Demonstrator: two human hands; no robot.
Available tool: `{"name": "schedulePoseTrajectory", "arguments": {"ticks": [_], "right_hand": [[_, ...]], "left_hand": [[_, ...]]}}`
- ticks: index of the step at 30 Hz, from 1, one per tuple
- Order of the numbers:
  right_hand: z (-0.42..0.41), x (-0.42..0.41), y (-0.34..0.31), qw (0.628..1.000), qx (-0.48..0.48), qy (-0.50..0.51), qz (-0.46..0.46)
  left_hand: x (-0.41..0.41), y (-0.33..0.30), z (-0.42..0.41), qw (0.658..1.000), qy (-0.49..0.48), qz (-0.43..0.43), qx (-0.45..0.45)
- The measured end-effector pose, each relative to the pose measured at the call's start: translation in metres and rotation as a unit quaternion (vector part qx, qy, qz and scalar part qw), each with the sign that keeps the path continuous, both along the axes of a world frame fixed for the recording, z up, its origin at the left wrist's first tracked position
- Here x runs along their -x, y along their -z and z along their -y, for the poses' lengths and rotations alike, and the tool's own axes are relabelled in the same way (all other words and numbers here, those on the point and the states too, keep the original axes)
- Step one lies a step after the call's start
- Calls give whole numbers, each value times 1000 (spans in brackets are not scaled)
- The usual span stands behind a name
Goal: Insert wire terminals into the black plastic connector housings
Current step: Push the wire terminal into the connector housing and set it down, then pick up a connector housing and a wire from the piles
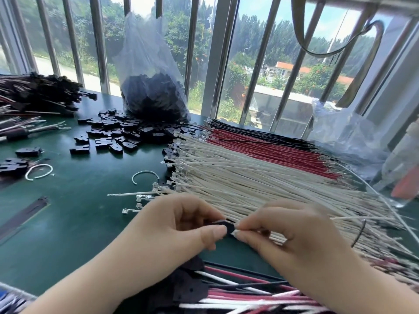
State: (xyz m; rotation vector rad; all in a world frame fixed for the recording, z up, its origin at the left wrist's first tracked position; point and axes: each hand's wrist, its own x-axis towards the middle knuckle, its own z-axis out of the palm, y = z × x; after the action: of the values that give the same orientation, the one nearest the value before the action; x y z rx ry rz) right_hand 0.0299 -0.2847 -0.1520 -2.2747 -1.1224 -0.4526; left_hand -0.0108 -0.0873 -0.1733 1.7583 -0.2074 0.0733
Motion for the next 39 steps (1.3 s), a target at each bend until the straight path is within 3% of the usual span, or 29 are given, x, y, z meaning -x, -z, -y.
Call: {"name": "schedulePoseTrajectory", "arguments": {"ticks": [7,15,18,22,25,28,31,34,36,39], "right_hand": [[4,-4,1,1000,-3,14,7],[5,-7,2,999,-42,1,21],[4,-8,2,999,-46,-19,18],[11,-12,7,999,4,-39,6],[5,-32,3,994,64,-77,-44],[6,-55,-21,985,70,-105,-122],[10,-88,-39,964,126,-29,-233],[-7,-139,-48,971,81,108,-199],[-26,-168,-44,969,110,153,-162],[-48,-195,-27,960,151,168,-163]], "left_hand": [[-8,3,6,996,-33,-45,77],[-13,1,15,997,-58,0,48],[-13,2,11,999,-3,-5,34],[-18,3,1,989,102,-52,93],[-26,14,3,996,68,-34,43],[-33,11,-11,997,-2,-33,65],[-51,-22,-28,998,51,-34,13],[-78,-26,-46,997,-40,-58,17],[-90,-18,-51,993,-88,-75,28],[-95,-10,-60,991,-72,-94,56]]}}
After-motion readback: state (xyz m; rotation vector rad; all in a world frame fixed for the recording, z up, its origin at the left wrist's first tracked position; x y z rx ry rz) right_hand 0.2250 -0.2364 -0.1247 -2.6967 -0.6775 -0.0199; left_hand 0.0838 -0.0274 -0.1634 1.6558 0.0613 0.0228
